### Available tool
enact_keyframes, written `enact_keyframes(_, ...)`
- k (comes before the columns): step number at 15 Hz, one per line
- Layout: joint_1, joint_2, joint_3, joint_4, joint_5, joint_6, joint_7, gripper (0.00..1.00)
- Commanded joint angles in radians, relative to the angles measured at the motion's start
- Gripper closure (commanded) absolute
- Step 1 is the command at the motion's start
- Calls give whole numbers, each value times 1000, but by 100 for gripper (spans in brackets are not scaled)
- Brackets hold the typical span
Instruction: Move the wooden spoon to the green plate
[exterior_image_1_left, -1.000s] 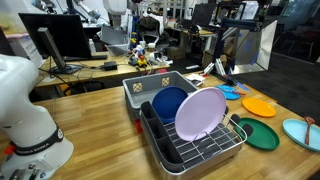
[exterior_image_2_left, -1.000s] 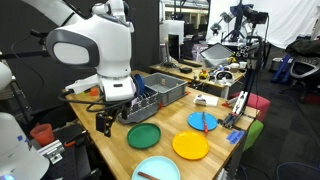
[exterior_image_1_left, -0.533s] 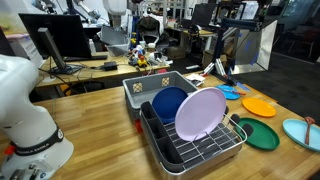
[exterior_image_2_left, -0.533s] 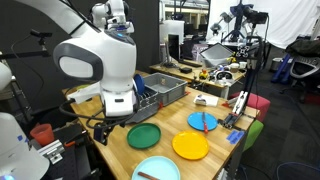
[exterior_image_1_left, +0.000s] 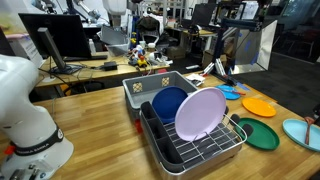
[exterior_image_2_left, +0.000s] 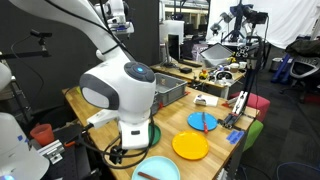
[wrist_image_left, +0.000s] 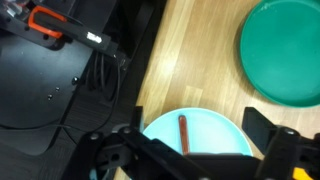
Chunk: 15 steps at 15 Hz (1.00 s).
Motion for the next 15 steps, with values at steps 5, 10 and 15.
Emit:
enact_keyframes(5,9,264,1,208,8,27,37,0)
enact_keyframes(10,7,385,-5,311,7,29,94,0)
enact_keyframes(15,5,445,-7,367,7,29,129,0)
